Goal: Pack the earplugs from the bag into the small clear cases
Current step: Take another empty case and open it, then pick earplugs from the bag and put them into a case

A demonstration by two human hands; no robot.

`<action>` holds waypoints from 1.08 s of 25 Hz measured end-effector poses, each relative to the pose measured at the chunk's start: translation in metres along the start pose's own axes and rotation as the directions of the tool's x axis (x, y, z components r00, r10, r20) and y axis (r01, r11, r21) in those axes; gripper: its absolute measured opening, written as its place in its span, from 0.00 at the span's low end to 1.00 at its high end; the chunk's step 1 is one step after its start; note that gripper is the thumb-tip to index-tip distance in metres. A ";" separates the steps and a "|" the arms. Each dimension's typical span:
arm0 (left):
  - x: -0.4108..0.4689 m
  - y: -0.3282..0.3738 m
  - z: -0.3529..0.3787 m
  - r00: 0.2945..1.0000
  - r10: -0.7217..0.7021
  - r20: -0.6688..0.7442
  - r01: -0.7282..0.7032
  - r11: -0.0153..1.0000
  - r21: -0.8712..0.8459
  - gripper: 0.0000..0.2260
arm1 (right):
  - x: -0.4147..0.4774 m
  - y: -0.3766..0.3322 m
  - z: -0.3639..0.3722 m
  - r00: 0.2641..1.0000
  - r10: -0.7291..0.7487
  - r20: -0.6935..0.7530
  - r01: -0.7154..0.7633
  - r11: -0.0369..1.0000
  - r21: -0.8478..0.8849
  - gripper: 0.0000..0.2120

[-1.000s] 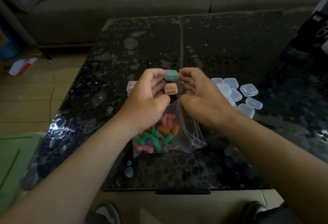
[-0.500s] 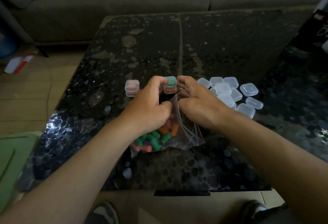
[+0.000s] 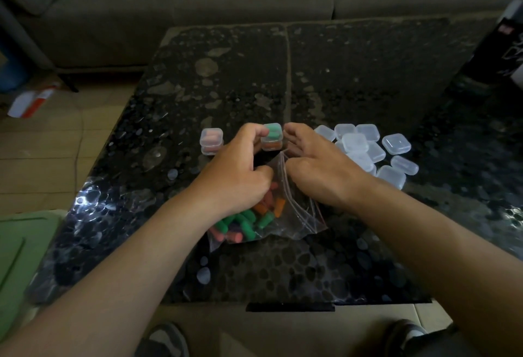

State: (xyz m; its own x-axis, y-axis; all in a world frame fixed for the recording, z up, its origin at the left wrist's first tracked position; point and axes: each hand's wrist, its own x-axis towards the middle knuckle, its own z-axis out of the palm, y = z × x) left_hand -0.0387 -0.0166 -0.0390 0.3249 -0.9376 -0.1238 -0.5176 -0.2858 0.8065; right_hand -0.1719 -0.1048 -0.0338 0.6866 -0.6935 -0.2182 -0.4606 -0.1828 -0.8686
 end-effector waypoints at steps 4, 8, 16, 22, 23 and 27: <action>-0.002 0.001 0.000 0.997 0.008 -0.075 -0.008 1.000 -0.006 0.23 | -0.009 -0.008 -0.016 0.999 -0.001 -0.035 0.000 1.000 -0.031 0.28; -0.010 0.010 0.007 0.946 0.198 -0.258 -0.161 0.974 0.157 0.15 | -0.024 -0.015 -0.036 0.978 -0.064 -0.200 0.002 0.956 -0.294 0.15; -0.008 0.022 0.038 0.876 0.462 -0.139 -0.413 0.867 0.279 0.14 | -0.035 -0.006 -0.074 0.922 -0.034 -0.385 -0.130 0.911 -0.392 0.12; 0.010 0.050 0.060 0.902 0.432 0.028 -0.407 0.823 0.396 0.15 | -0.040 0.007 -0.083 0.876 0.133 -0.463 -0.328 0.869 -0.372 0.13; 0.012 0.053 0.064 0.914 0.403 0.042 -0.383 0.825 0.416 0.16 | -0.042 0.008 -0.085 0.878 0.149 -0.454 -0.334 0.871 -0.360 0.13; 0.018 0.052 0.076 0.929 0.366 0.055 -0.354 0.835 0.421 0.16 | -0.049 0.015 -0.091 0.896 0.200 -0.396 -0.330 0.896 -0.296 0.10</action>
State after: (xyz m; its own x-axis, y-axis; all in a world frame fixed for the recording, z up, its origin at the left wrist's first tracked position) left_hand -0.1193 -0.0636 -0.0432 0.0690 -0.9866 0.1480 -0.8806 0.0094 0.4737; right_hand -0.2640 -0.1370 0.0047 0.3007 -0.9340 -0.1927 -0.8062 -0.1411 -0.5745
